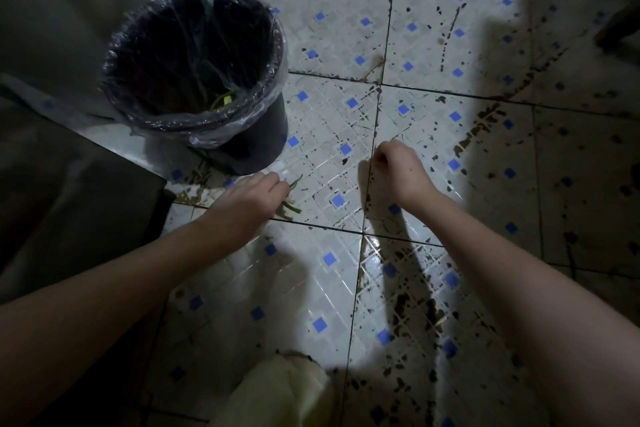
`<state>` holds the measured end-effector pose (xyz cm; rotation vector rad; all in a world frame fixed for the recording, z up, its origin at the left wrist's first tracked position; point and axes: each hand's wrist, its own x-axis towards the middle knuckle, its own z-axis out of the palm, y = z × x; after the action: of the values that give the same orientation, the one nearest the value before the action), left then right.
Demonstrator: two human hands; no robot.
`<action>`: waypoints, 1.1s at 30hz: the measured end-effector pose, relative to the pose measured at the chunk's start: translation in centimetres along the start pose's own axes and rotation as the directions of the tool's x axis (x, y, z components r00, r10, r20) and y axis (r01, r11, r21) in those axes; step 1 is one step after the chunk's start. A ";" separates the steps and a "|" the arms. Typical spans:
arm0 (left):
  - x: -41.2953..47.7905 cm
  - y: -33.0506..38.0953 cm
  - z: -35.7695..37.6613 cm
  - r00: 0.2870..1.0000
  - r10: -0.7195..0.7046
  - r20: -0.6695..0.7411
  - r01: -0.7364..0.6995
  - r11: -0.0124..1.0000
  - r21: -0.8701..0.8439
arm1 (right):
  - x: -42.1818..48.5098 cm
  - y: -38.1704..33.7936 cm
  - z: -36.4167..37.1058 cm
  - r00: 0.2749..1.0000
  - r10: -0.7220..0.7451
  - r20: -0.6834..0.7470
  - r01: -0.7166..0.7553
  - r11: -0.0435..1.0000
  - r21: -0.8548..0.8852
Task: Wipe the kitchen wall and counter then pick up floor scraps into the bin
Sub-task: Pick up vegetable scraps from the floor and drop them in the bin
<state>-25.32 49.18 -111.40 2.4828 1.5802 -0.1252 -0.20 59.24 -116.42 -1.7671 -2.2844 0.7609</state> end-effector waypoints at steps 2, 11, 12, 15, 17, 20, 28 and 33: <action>0.1 0.1 -0.2 0.999 0.016 -0.037 -0.017 1.000 -0.017 | 0.0 0.0 0.0 0.999 0.031 -0.021 -0.030 0.999 0.027; 1.0 -0.1 0.6 0.998 -0.070 0.003 0.070 0.997 -0.011 | 1.2 -1.4 1.5 1.000 0.005 0.010 -0.006 0.996 0.088; 1.2 -0.2 0.6 0.997 -0.078 0.004 0.078 0.997 -0.020 | 1.4 -1.6 1.7 1.000 0.000 0.026 -0.002 0.997 0.080; 1.7 -0.3 0.8 0.994 -0.110 0.022 0.110 0.993 -0.046 | 2.1 -2.2 2.2 0.999 0.029 0.029 -0.031 0.997 0.078; 1.7 -0.5 1.0 0.994 -0.106 0.040 0.107 0.993 -0.049 | 2.6 -2.4 2.5 0.999 0.028 0.034 -0.030 0.996 0.078; 1.4 -0.8 1.2 0.997 -0.057 0.043 0.059 0.997 -0.055 | 3.1 -2.8 2.8 0.994 -0.022 0.104 0.020 1.000 0.022; 1.8 -1.0 1.4 0.994 -0.067 0.089 0.070 0.997 -0.031 | 3.6 -2.7 3.5 0.993 -0.048 0.110 0.055 0.996 -0.064; 2.2 -0.6 1.0 0.996 -0.063 0.062 0.065 0.997 -0.029 | 3.3 -3.1 3.3 0.985 -0.096 0.144 0.110 0.990 -0.093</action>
<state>-24.87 51.19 -112.85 2.3827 1.6243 -0.1833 -5.16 60.79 -118.34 -1.6682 -2.5255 0.7861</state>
